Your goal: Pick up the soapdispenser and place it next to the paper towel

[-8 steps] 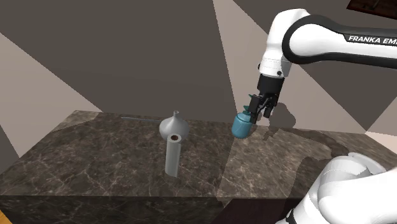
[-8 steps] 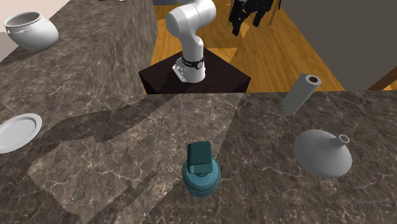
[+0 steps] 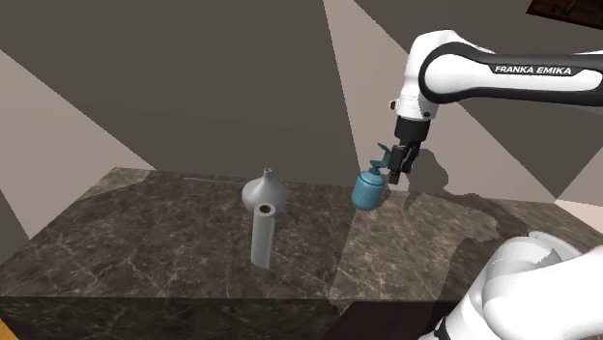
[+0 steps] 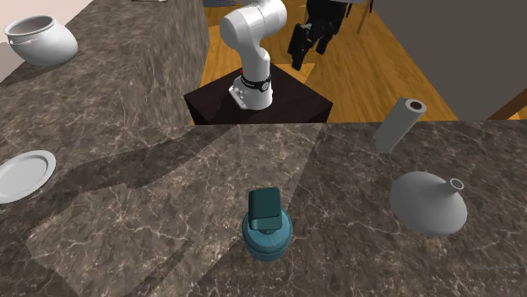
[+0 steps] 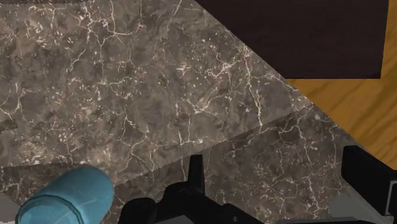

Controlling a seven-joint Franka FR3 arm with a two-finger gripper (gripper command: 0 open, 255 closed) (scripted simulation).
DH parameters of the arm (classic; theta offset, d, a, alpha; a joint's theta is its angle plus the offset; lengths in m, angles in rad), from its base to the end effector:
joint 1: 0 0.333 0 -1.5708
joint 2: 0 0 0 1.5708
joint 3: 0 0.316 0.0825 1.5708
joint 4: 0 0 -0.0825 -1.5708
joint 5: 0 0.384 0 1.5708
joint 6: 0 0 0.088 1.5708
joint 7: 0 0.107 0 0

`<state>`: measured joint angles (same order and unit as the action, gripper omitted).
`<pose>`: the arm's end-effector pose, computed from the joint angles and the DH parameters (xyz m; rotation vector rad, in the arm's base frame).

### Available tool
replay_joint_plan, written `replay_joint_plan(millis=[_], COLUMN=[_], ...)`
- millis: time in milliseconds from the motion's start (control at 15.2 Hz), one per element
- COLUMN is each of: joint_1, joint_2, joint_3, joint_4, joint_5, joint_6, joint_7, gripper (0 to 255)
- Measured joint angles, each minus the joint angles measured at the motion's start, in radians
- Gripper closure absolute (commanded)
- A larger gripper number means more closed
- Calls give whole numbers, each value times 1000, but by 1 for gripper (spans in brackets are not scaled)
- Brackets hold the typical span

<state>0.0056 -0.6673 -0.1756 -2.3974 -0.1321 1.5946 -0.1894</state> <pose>0.3282 -0.0796 0.5306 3.1308 0.1203 -0.2256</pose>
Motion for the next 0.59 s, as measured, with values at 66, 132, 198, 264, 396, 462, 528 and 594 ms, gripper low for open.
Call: replay_joint_plan(millis=[66, 132, 198, 264, 396, 462, 528, 594], joint_1=[1, 2, 2, 6, 8, 10, 14, 17], joint_2=[22, 52, 72, 103, 163, 185, 211, 252], joint_3=[-22, -44, -65, -83, -127, -144, -158, -180], joint_4=[4, 19, 27, 47, 76, 88, 102, 123], joint_5=[-20, -39, -58, -72, -104, -116, -126, -135], joint_6=[16, 30, 41, 51, 83, 95, 107, 129], joint_7=[-44, -88, -133, -175, -266, -307, -344, -389], gripper=[0, 0, 0, 0, 0, 0, 0, 0])
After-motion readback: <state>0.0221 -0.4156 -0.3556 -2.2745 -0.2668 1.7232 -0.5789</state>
